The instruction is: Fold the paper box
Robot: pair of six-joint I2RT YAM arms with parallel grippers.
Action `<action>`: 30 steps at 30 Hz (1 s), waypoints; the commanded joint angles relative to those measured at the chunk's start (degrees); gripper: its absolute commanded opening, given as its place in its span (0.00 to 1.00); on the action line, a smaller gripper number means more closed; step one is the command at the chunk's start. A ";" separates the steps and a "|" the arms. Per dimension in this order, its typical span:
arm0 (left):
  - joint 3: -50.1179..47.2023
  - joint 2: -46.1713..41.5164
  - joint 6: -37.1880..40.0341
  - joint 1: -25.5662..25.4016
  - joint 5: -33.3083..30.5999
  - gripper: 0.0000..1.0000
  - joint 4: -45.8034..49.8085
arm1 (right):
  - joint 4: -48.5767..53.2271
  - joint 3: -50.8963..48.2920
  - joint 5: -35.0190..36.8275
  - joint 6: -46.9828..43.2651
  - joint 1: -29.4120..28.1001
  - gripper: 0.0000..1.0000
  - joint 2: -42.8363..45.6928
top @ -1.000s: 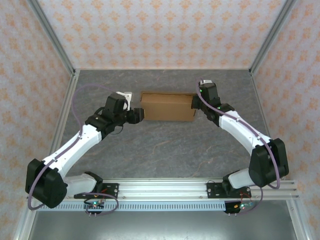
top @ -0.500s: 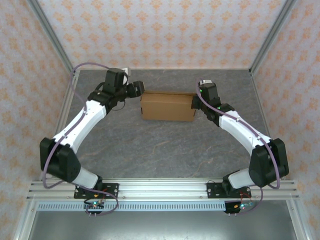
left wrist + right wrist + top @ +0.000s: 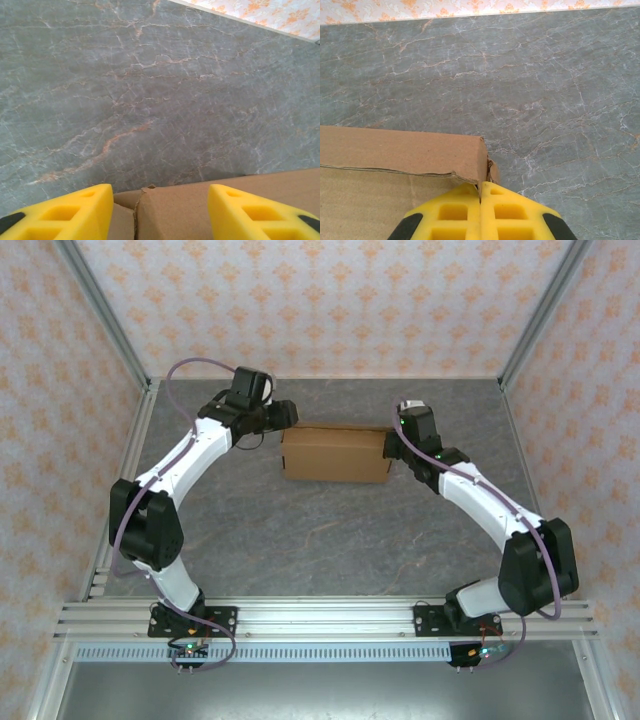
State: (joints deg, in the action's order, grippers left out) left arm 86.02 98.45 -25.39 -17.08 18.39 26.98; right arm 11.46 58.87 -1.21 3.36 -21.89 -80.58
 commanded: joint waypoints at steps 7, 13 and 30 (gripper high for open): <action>-8.97 -3.12 -6.68 0.38 4.50 0.48 -7.20 | 2.11 -2.36 1.92 0.88 -0.39 0.00 1.13; -14.45 -5.17 -9.48 0.28 3.53 0.48 -12.34 | 2.02 -2.96 2.27 1.15 -0.63 0.01 1.19; -23.85 -7.91 -11.10 0.18 0.24 0.37 -17.71 | 5.14 -2.39 2.09 -0.93 -0.65 0.23 2.18</action>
State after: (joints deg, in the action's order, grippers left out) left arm 64.58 90.35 -36.25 -17.15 21.89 6.11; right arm 12.60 56.80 -0.12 3.49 -22.46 -78.96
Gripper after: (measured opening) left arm 0.370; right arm 0.226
